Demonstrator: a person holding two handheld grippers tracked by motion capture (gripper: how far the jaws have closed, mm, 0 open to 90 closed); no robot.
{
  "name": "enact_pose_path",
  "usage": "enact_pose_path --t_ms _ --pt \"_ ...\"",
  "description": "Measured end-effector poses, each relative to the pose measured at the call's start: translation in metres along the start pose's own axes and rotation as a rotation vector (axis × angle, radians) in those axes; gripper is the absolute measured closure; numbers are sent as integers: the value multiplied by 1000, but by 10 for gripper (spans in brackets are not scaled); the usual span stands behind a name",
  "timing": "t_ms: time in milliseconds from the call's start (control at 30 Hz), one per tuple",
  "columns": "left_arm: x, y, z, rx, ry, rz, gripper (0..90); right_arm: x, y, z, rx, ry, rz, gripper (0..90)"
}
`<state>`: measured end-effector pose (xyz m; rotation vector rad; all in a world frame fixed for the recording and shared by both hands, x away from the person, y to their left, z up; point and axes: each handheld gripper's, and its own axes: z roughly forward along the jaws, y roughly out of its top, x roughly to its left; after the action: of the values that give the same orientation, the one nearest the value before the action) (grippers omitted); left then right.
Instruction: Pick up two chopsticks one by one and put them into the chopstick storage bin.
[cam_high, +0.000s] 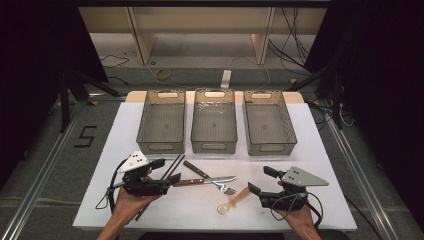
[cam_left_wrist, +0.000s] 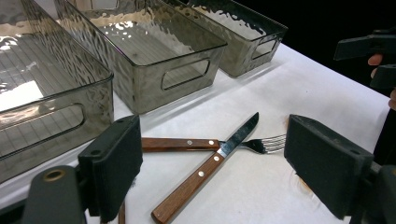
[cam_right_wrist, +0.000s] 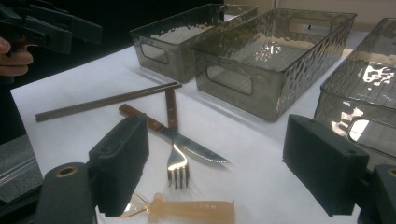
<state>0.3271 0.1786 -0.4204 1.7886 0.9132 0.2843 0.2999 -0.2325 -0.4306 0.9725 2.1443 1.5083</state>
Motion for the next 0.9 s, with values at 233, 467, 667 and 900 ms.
enact_pose_path --t_ms 233,467,667,900 --pt "1 0 0 -1 2 0 187 0 0 1 13 5 -8 236" --pt "1 1 -1 -2 6 -4 187 1 1 1 24 13 -18 241" --pt "8 6 -2 48 60 -2 187 1 1 2 37 14 -22 243" --pt "16 8 2 177 186 -12 189 2 1 2 51 15 -30 244"
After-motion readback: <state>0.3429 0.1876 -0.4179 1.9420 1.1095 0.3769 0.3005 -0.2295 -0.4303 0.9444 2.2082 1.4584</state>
